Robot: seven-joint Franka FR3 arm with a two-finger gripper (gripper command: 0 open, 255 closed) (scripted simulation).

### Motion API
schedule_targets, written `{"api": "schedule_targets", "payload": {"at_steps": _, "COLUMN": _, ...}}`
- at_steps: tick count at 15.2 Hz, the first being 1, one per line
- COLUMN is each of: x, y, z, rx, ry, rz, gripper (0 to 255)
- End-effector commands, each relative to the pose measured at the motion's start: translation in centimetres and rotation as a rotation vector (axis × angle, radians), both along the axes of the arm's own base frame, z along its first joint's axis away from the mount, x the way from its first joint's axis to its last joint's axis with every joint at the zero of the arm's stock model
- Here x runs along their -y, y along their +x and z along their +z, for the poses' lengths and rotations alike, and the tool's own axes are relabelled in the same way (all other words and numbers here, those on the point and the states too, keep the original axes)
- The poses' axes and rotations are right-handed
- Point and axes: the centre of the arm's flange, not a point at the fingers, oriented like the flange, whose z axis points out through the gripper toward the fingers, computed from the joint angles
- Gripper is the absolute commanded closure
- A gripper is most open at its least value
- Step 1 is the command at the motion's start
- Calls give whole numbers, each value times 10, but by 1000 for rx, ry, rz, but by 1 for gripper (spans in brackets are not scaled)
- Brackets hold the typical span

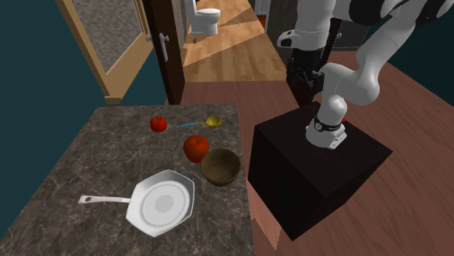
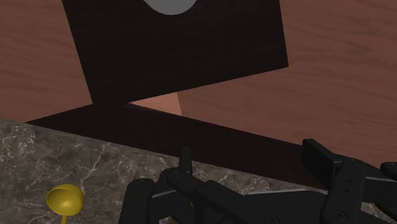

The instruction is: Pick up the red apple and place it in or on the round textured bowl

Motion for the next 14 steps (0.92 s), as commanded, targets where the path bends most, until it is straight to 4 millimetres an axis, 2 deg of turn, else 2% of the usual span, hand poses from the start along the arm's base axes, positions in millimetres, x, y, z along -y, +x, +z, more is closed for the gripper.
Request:
{"api": "schedule_targets", "payload": {"at_steps": 1, "x": 0, "y": 0, "z": 0, "rx": 0, "ry": 0, "rz": 0, "gripper": 0}}
{"api": "schedule_targets", "payload": {"at_steps": 7, "x": 55, "y": 19, "z": -46, "rx": 96, "ry": 8, "rz": 121, "gripper": 0}}
{"api": "schedule_targets", "payload": {"at_steps": 14, "x": 114, "y": 55, "z": -98, "rx": 208, "ry": 17, "rz": 263, "gripper": 0}}
